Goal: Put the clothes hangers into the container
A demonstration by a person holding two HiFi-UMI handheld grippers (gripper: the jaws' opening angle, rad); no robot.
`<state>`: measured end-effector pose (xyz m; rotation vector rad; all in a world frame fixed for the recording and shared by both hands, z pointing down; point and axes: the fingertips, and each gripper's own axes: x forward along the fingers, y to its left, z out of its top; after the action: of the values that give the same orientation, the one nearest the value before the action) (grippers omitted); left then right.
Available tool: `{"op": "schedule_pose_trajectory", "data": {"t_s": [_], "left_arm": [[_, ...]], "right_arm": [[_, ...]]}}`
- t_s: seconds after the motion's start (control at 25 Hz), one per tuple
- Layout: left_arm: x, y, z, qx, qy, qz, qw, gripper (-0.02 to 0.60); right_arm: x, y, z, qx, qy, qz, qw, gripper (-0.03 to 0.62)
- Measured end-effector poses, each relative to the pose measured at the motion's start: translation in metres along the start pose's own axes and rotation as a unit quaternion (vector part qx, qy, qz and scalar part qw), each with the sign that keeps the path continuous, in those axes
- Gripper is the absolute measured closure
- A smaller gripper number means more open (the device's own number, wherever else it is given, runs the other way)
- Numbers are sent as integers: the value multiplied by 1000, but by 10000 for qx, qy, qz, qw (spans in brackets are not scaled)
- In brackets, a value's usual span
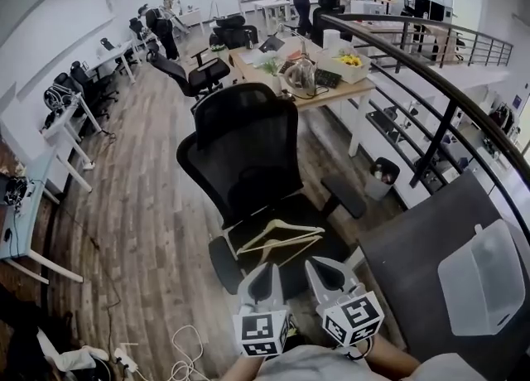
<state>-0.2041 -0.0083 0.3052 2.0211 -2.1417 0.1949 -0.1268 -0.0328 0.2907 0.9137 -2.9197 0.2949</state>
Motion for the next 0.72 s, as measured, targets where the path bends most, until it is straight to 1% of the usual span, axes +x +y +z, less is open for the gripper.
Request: {"op": "schedule_pose_trajectory", "data": {"t_s": [0.4, 0.72], "left_arm": [[21, 51, 4, -124, -64, -96, 9999, 571], [31, 82, -6, -265, -35, -75, 9996, 571]], "right_arm": [[52, 4, -1, -55, 103, -178, 9998, 594], [67, -1, 1, -169, 100, -442, 9988, 594]]}}
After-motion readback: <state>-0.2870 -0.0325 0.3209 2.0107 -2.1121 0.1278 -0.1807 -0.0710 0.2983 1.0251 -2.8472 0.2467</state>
